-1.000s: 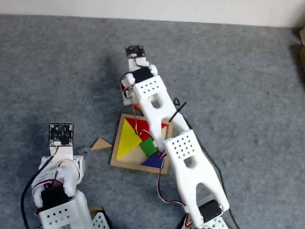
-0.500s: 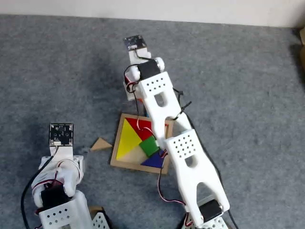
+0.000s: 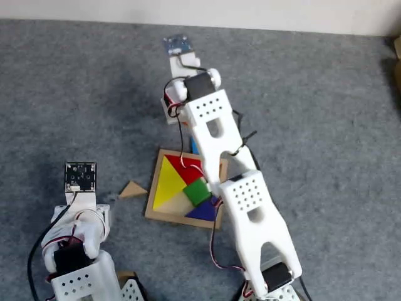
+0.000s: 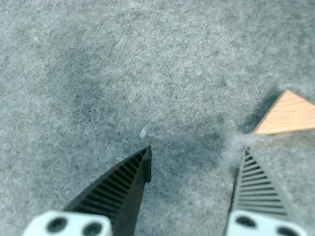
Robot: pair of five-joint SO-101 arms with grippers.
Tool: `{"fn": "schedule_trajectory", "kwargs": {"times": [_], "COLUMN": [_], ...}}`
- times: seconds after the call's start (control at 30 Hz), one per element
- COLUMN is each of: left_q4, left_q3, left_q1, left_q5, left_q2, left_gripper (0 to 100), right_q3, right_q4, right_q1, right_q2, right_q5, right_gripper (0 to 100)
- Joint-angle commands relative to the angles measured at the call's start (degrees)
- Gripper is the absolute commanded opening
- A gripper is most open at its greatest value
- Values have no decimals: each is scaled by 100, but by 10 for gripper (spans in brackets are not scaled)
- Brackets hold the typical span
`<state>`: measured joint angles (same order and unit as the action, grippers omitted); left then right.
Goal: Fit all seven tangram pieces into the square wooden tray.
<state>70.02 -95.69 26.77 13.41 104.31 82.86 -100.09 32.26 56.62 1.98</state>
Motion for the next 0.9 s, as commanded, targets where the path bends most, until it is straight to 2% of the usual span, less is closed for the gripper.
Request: {"fn": "schedule_trajectory", "kwargs": {"times": [0.0,0.17,0.43,0.63,0.8,0.87], "left_q4": [-18,-18,-18,-18,-18,-18], "left_q3": [101,101,101,101,101,101], "left_q1": [57,57,66,66,66,66], "left_q5": [53,53,53,53,53,53], "left_q2": [-4,-4,-4,-4,-4,-4], "left_gripper": [270,270,270,270,270,270], "right_q3": [-919,-2897,-5534,-6686,-7134,-7336], "right_q4": [-119,-101,-75,-66,-31,277], "right_q1": [198,233,365,875,1297,1376], "right_q2": [-1262,-2563,-4312,-4998,-5077,-5077], "right_q5": [-360,-774,-2119,-3156,-3701,-3868], "right_gripper": [98,98,98,98,98,98]}}
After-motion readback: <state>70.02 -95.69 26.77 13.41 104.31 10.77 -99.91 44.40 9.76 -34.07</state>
